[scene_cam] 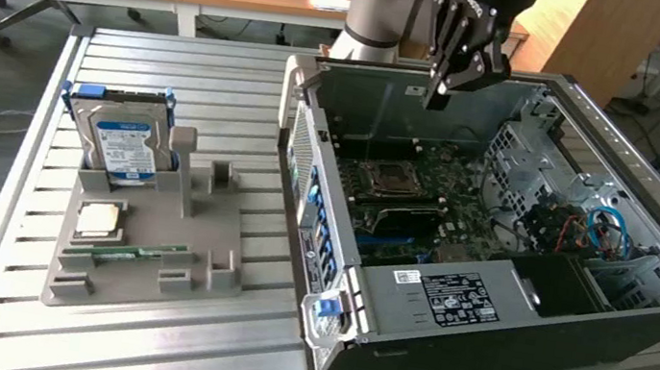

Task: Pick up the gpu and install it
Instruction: 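Press down on the gpu until it lock into place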

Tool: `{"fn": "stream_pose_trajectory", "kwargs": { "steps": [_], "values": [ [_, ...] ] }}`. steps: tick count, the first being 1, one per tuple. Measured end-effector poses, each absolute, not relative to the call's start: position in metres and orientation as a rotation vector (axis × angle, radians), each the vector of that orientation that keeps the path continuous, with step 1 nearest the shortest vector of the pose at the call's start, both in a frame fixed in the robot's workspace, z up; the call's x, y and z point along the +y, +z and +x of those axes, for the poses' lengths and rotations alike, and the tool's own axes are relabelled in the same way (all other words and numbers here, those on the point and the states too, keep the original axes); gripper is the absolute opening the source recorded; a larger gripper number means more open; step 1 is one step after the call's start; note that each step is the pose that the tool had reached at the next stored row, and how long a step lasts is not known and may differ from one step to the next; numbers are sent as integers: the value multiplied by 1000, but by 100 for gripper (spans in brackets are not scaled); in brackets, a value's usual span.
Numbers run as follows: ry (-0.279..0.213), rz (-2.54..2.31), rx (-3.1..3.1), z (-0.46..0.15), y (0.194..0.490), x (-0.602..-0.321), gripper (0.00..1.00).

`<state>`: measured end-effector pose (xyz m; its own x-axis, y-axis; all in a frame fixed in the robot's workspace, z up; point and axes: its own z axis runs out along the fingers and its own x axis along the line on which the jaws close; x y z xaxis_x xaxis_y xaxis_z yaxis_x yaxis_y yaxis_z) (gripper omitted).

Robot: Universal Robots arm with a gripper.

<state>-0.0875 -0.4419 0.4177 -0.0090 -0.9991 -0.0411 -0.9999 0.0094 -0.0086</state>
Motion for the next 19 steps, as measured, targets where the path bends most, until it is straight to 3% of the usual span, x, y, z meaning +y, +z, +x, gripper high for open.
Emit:
{"fn": "stream_pose_trajectory", "kwargs": {
  "steps": [19],
  "values": [
    [35, -2186, 2207, -88, 392, -442, 11]
  ]
}}
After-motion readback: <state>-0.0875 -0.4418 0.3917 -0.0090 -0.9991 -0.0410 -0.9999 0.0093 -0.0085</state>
